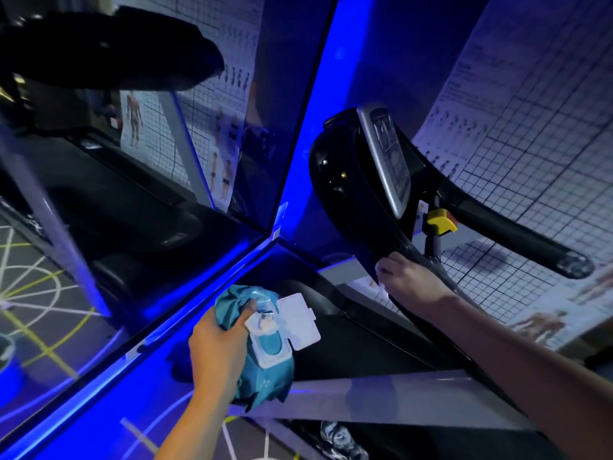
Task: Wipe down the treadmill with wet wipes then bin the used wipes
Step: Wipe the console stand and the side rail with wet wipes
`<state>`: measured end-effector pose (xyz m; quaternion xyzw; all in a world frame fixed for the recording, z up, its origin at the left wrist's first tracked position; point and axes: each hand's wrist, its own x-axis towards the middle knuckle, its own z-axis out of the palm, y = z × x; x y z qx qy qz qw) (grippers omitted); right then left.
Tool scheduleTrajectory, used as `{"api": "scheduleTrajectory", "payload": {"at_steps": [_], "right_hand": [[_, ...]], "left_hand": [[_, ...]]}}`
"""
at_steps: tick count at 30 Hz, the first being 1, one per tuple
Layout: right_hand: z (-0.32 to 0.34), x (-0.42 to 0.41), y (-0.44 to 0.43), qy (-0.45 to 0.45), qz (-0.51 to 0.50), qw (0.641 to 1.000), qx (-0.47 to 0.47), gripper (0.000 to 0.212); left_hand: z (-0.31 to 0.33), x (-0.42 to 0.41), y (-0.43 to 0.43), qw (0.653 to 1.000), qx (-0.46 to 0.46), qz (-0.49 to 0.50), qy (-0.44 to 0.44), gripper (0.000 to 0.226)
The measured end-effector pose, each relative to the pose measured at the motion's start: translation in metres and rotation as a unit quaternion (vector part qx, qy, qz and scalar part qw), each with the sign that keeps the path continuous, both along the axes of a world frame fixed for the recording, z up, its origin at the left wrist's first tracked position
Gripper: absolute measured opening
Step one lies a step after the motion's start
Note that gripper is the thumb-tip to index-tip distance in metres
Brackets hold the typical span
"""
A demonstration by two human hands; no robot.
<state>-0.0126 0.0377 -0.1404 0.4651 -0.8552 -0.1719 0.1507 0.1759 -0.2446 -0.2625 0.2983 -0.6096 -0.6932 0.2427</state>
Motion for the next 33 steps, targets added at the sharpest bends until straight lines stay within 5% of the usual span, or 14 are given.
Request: {"api": "scheduleTrajectory", "payload": {"at_steps": [4,7,16,22,28,33], "right_hand": [[-0.011,0.011,-0.002,-0.039,-0.035,0.987,-0.149,0.024],[-0.029,0.03,-0.007,-0.077,-0.098,0.944,-0.306,0.022],[0.021,0.013,-0.022,0.074,-0.123,0.861,-0.488,0.03],[0.016,0.002,-0.036,-0.1,-0.21,0.885,-0.402,0.063],[-0.031,0.023,-0.002,0.094,-0.209,0.926,-0.301,0.075],[-0.034,0.038,0.036,0.039,-0.268,0.895,-0.354,0.066]], "left_hand": [[-0.002,-0.003,0.008,1.0,0.013,-0.01,-0.007,0.039],[0.0,-0.008,0.016,0.998,0.063,-0.01,-0.006,0.043],[0.005,-0.027,0.039,0.988,0.156,-0.013,-0.007,0.04],[0.009,-0.039,0.042,0.982,0.187,-0.003,-0.021,0.041],[0.012,-0.039,0.038,0.986,0.166,0.007,-0.007,0.04],[0.013,-0.04,0.044,0.984,0.177,-0.001,-0.002,0.047]]}}
